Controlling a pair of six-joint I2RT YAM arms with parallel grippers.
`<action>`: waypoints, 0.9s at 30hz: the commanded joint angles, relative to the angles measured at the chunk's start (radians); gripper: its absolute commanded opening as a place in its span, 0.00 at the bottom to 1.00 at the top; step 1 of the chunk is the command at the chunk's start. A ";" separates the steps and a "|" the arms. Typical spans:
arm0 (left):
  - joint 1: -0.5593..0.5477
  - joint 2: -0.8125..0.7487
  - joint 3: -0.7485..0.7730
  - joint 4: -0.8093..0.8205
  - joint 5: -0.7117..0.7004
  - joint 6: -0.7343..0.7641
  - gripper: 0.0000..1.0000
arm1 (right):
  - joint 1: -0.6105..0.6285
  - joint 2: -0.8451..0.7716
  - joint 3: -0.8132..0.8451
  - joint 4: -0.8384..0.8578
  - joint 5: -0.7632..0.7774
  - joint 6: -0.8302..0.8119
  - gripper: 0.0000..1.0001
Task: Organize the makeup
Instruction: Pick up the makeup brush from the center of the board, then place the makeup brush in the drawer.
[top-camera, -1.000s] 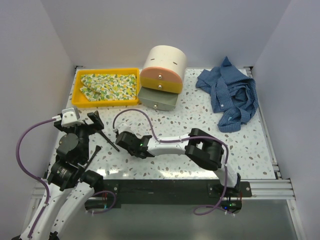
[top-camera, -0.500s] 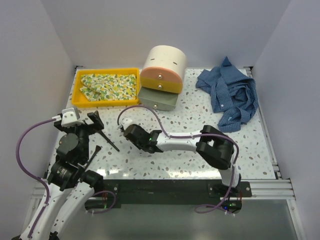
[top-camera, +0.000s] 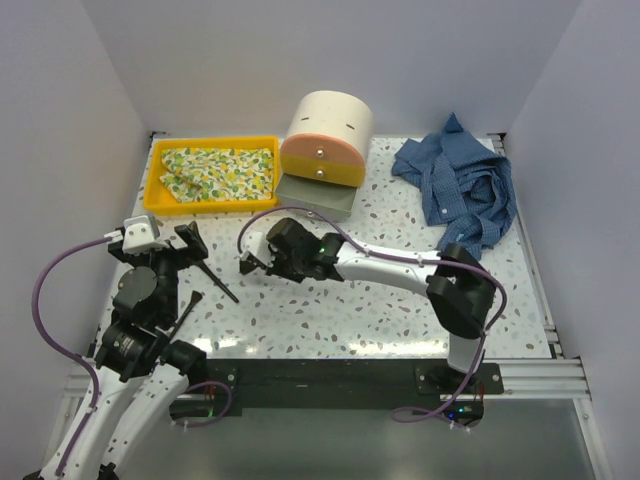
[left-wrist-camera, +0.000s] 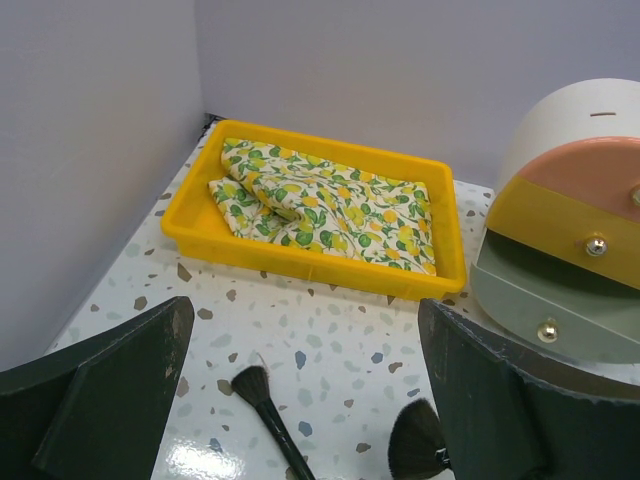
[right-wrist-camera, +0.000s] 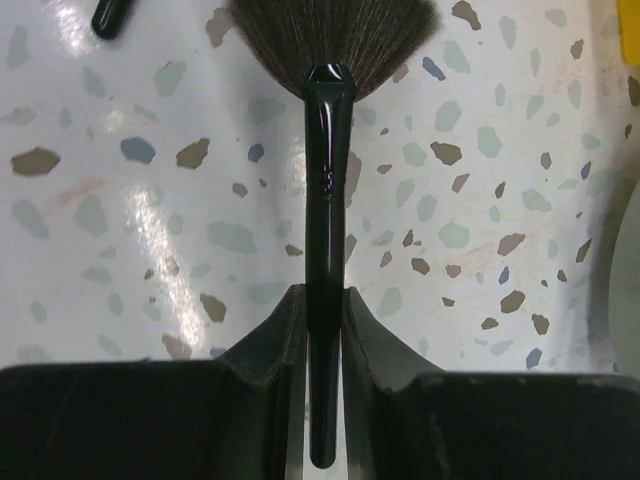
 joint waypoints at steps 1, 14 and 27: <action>0.003 0.000 -0.007 0.033 0.005 -0.021 1.00 | -0.067 -0.094 0.064 -0.150 -0.212 -0.202 0.00; 0.004 0.011 -0.007 0.037 0.019 -0.020 1.00 | -0.242 -0.190 0.164 -0.257 -0.290 -0.311 0.00; 0.004 0.011 -0.007 0.037 0.024 -0.020 1.00 | -0.356 -0.128 0.312 -0.283 -0.316 -0.395 0.00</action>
